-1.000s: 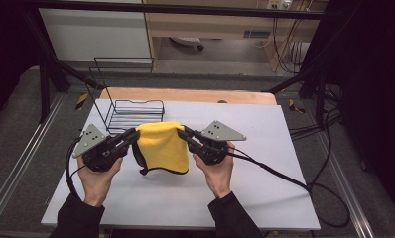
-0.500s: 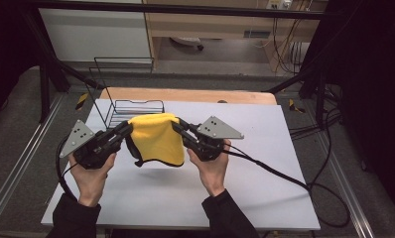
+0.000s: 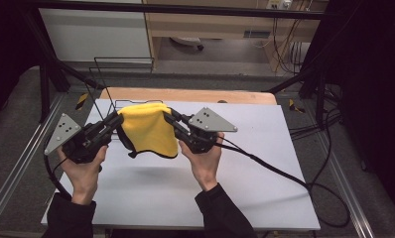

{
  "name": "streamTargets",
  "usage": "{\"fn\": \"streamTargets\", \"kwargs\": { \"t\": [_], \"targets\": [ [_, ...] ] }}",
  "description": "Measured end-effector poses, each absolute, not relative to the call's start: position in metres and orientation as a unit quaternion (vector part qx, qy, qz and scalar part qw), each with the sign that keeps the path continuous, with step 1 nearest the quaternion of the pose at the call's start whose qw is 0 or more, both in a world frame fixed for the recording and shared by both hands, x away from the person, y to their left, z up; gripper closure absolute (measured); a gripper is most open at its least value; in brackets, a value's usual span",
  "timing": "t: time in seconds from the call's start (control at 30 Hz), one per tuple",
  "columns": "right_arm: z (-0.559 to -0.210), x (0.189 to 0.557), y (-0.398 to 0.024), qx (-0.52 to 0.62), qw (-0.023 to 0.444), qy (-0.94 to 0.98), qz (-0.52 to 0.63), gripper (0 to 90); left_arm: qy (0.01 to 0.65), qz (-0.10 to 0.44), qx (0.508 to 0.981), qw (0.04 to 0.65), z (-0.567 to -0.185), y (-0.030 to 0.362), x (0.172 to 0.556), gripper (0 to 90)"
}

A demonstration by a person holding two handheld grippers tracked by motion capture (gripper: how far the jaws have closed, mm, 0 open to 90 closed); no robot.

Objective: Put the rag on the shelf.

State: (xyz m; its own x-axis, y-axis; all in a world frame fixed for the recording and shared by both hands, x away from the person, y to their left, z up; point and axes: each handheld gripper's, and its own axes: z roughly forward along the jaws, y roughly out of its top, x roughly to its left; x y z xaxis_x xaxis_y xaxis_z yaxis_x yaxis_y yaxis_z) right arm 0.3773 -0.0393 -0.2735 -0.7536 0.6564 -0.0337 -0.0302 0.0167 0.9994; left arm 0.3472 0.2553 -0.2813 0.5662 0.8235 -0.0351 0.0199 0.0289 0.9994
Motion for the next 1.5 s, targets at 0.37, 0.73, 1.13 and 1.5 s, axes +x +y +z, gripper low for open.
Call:
{"fn": "streamTargets", "kwargs": {
  "t": [0.37, 0.73, 1.13, 1.5],
  "targets": [
    [-0.256, 0.387, -0.018, 0.226, 0.270, 0.653, 0.670, 83.0, 0.350, 0.332, 0.589, 0.648, -0.266, 0.271, 0.355, 80.2],
    [-0.229, 0.396, 0.001, 0.208, 0.289, 0.647, 0.675, 83.0, 0.354, 0.351, 0.561, 0.661, -0.243, 0.285, 0.361, 80.2],
    [-0.202, 0.406, 0.029, 0.197, 0.300, 0.636, 0.683, 83.0, 0.359, 0.370, 0.530, 0.673, -0.219, 0.307, 0.369, 80.2],
    [-0.176, 0.422, 0.044, 0.190, 0.317, 0.629, 0.684, 83.0, 0.357, 0.377, 0.520, 0.678, -0.192, 0.318, 0.387, 80.2]
  ]
}}
